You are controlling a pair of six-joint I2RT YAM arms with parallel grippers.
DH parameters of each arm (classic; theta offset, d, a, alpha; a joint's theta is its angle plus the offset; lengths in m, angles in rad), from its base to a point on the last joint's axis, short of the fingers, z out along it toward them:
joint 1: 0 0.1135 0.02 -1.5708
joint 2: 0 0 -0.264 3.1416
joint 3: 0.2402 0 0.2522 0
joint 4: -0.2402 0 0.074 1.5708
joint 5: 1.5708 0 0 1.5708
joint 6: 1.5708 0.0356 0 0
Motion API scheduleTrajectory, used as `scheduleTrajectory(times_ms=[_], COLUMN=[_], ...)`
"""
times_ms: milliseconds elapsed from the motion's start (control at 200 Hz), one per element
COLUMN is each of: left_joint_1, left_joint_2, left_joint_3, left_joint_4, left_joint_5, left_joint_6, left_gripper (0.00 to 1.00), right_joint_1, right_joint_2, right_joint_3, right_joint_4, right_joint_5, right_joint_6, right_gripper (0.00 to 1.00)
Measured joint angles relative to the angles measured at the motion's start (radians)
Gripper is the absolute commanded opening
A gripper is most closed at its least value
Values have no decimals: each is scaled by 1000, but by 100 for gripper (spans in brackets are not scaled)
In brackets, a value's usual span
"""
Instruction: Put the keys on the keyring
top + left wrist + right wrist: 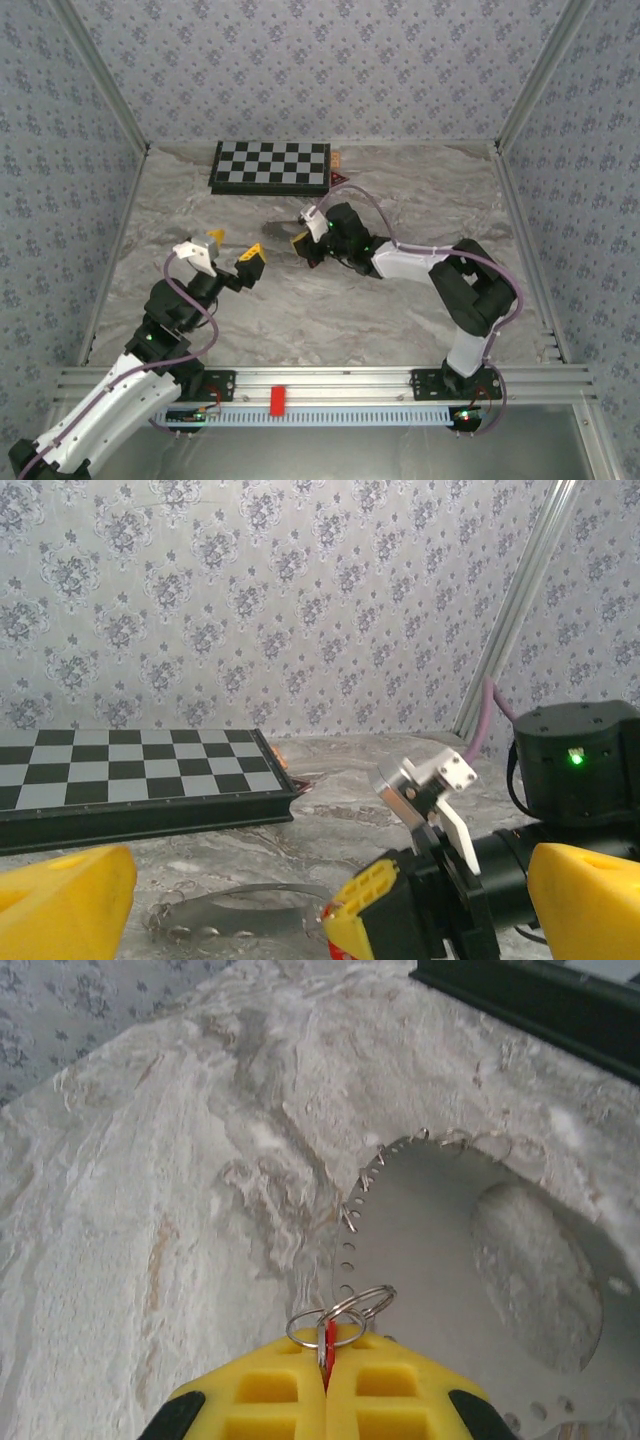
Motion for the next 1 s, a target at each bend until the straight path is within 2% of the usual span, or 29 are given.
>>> scheduleTrajectory(times_ms=[315, 740, 1000], left_joint_1=[0, 0, 0], left_joint_2=[0, 1, 1], left_joint_3=[-3, -26, -39], left_joint_4=[1, 1, 2], left_joint_5=[-11, -11, -14], left_joint_6=[-8, -19, -19], left_gripper=[100, 100, 100], right_joint_1=[-5, -94, -100], right_joint_2=[-66, -67, -70], right_joint_3=[-60, -61, -40], right_joint_4=[-185, -512, -641], right_joint_5=[42, 102, 132], right_joint_6=[-20, -70, -71], right_gripper=[0, 0, 0])
